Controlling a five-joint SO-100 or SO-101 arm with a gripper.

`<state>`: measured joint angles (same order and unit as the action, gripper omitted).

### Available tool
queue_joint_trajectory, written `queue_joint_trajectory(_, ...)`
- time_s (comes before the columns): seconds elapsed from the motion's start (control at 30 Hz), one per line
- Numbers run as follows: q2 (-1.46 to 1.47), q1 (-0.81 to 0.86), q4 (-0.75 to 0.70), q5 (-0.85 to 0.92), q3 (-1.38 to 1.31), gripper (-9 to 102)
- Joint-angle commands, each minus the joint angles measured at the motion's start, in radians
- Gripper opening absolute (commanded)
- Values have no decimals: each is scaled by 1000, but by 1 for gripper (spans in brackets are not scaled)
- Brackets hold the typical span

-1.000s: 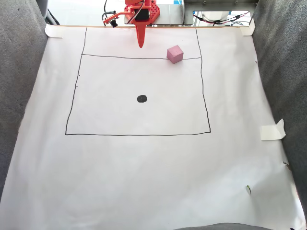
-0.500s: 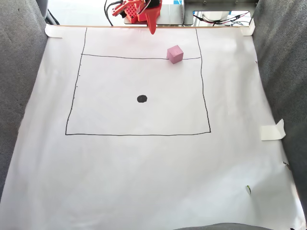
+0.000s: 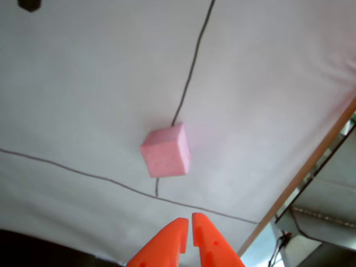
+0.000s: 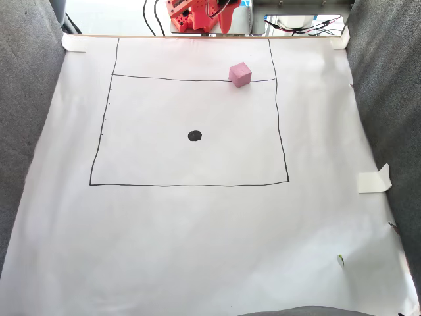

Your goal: Grasp the colored block, Place it on the black dot, and then return the arm to the default position.

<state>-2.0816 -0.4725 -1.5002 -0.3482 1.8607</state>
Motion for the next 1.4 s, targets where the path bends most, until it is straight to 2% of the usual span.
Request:
queue_joint_trajectory(0.0, 54, -38, 8, -29, -80, 0)
queue_joint_trajectory(0.33, 249, -77, 44, -43, -201, 0)
queue_joint_trajectory(0.5, 328, -63, 123, -43, -204, 0)
queue_joint_trajectory(0.87, 442, -138, 106, -78, -204, 0)
queue_joint_trajectory(1.37, 449, -97, 78, 46, -184, 0)
